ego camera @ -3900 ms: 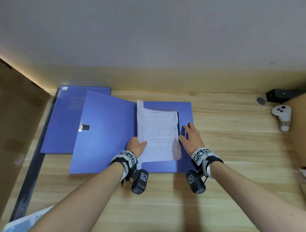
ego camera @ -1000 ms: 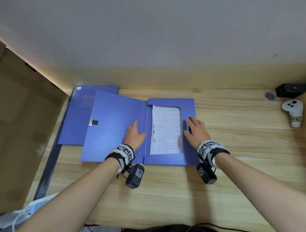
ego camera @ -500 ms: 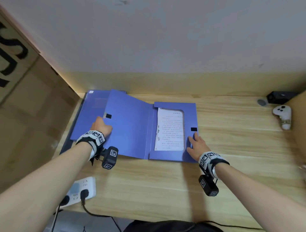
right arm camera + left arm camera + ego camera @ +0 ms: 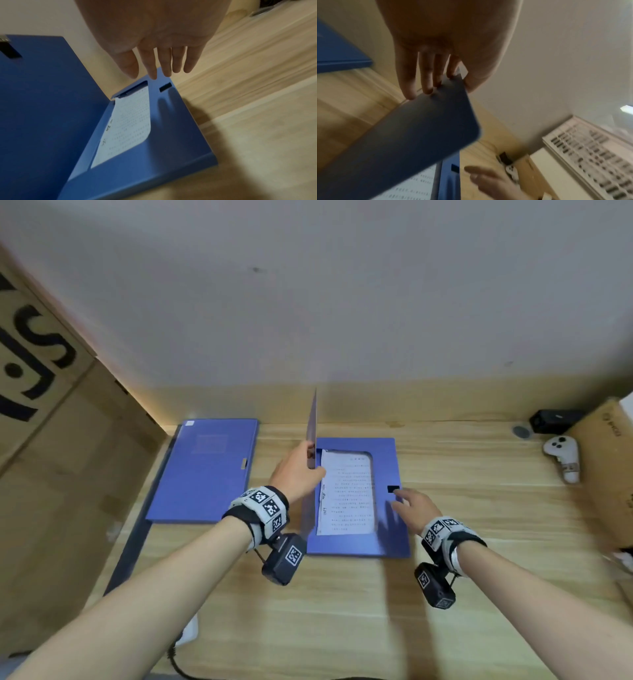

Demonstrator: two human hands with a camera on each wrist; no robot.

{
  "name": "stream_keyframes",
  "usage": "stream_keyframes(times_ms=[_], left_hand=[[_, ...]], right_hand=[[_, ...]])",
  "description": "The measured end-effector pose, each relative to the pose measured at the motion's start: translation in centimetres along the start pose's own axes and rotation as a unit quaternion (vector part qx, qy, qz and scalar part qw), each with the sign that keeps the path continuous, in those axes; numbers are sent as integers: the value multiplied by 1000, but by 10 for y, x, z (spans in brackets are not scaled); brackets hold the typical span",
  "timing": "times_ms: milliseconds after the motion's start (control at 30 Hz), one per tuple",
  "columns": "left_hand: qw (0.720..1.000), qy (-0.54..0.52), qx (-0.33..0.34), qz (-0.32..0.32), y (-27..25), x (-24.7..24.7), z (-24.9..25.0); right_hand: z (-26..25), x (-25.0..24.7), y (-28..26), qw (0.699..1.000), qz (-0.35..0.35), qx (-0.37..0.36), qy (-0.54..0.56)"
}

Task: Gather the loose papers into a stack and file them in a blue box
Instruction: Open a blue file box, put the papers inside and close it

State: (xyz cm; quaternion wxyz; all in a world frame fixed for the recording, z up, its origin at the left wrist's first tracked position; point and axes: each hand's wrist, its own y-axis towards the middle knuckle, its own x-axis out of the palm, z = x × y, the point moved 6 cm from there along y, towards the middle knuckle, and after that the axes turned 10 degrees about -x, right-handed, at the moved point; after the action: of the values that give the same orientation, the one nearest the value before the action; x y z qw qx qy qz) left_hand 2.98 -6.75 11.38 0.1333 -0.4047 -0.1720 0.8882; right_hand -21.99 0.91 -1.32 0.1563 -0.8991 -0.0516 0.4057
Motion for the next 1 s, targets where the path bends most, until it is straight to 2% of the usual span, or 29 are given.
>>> stream_keyframes(times_ms=[67, 167, 300, 467, 600, 800, 900, 1000], left_hand=[[999, 39, 21, 18, 2, 13, 9], [999, 35, 19, 6, 11, 31, 16], [999, 39, 3, -9, 28, 46, 10], [991, 88, -97, -39, 54, 61, -50], [983, 44, -163, -73, 65, 85, -96], [979, -43, -172, -99, 84, 118, -126], [980, -31, -169, -97, 108, 138, -159], [984, -9, -149, -96, 118, 144, -178]], right_hand=[[-1, -11, -1, 999, 25, 0, 34], [1, -23, 3, 996, 51, 8, 66], [0, -25, 9, 995, 47, 2, 82], [22, -11, 17, 995, 50, 52, 70], [50, 13, 27, 991, 44, 112, 62], [56, 34, 46, 988, 80, 130, 37], [55, 35, 51, 986, 84, 142, -14], [53, 32, 52, 985, 97, 141, -14]])
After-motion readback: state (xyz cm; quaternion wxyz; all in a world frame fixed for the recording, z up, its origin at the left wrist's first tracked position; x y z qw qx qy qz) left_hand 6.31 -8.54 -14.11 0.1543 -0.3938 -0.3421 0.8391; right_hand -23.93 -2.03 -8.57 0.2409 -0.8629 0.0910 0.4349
